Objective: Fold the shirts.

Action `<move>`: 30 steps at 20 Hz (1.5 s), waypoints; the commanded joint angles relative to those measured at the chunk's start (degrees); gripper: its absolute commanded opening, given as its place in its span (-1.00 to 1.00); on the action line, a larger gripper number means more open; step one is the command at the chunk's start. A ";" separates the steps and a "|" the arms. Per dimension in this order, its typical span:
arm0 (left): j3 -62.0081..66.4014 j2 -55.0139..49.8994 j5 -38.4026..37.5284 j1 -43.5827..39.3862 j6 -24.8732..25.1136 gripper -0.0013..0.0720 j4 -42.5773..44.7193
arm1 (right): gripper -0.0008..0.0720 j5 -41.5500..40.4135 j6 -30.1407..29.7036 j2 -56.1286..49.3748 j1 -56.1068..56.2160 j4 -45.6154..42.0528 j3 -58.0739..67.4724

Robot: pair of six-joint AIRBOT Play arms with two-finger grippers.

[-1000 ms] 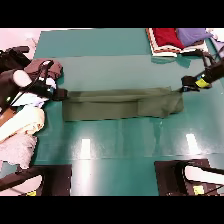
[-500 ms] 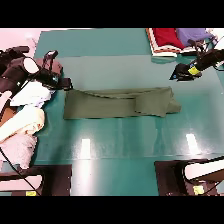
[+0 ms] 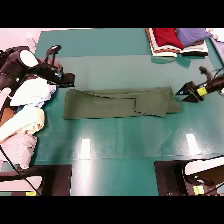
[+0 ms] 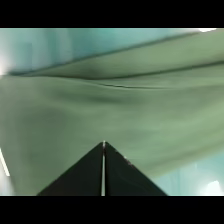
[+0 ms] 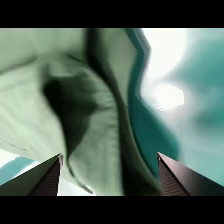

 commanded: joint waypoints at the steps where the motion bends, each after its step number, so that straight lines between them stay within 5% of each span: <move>1: -0.20 -0.33 2.91 -5.95 -1.14 -0.90 -1.99 | 0.87 -2.54 -4.81 -3.19 -1.29 6.84 -6.10; 5: -0.17 -2.91 8.87 -14.05 -4.28 -0.90 -2.03 | 0.73 -6.67 -7.28 -4.70 4.15 8.90 -6.56; 9: 2.84 -8.61 12.35 -19.93 -4.48 -0.90 -2.01 | -0.70 -8.02 -9.90 -3.82 7.41 9.03 -6.40; 10: 4.96 -10.86 12.15 -20.87 -4.48 -0.90 -2.08 | -0.92 -8.09 -10.08 -2.45 7.43 9.46 -6.32; 20: 22.51 -31.54 12.20 -24.13 -4.42 -0.90 -7.91 | -0.92 0.35 0.44 11.45 18.47 10.03 14.75; 30: 25.29 -32.33 11.61 -22.18 -4.55 -0.90 -7.89 | -0.92 -0.09 7.74 11.43 32.89 9.99 28.20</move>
